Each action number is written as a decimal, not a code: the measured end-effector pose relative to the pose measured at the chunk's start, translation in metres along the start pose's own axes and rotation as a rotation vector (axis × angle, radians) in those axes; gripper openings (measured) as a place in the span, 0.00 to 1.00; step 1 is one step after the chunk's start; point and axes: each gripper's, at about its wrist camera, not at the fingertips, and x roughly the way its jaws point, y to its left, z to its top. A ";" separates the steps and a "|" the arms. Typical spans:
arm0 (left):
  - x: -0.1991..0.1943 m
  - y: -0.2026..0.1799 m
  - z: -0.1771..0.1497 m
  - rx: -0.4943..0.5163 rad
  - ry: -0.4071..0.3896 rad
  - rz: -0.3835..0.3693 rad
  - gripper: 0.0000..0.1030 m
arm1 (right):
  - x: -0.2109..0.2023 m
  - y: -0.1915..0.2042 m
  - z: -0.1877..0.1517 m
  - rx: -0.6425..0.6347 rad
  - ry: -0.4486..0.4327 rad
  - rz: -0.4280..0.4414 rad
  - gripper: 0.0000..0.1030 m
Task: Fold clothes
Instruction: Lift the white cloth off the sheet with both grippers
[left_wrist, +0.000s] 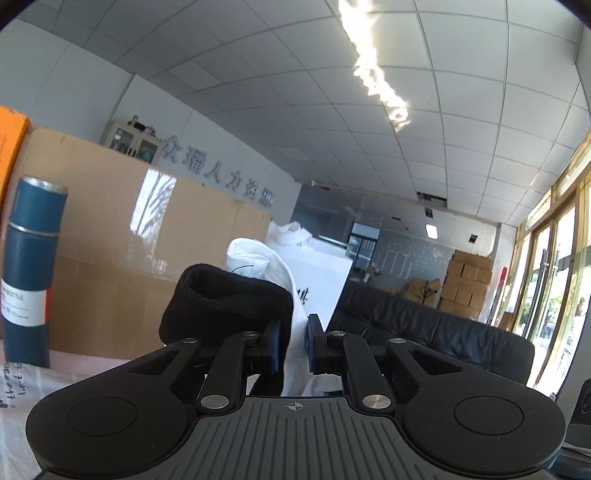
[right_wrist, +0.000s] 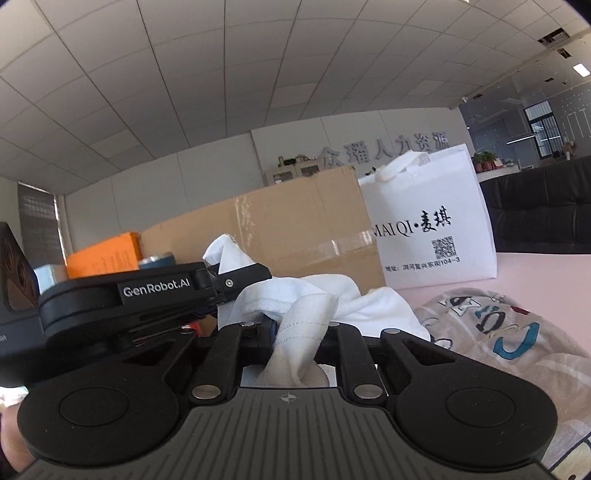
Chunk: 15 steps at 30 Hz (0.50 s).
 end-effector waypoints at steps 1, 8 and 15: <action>-0.014 -0.003 0.006 0.008 -0.033 0.003 0.12 | -0.007 0.008 0.006 0.004 -0.017 0.029 0.12; -0.102 -0.017 0.043 0.020 -0.200 0.066 0.12 | -0.054 0.066 0.035 -0.020 -0.109 0.249 0.12; -0.184 -0.022 0.063 0.117 -0.285 0.235 0.12 | -0.071 0.113 0.042 0.042 -0.063 0.497 0.12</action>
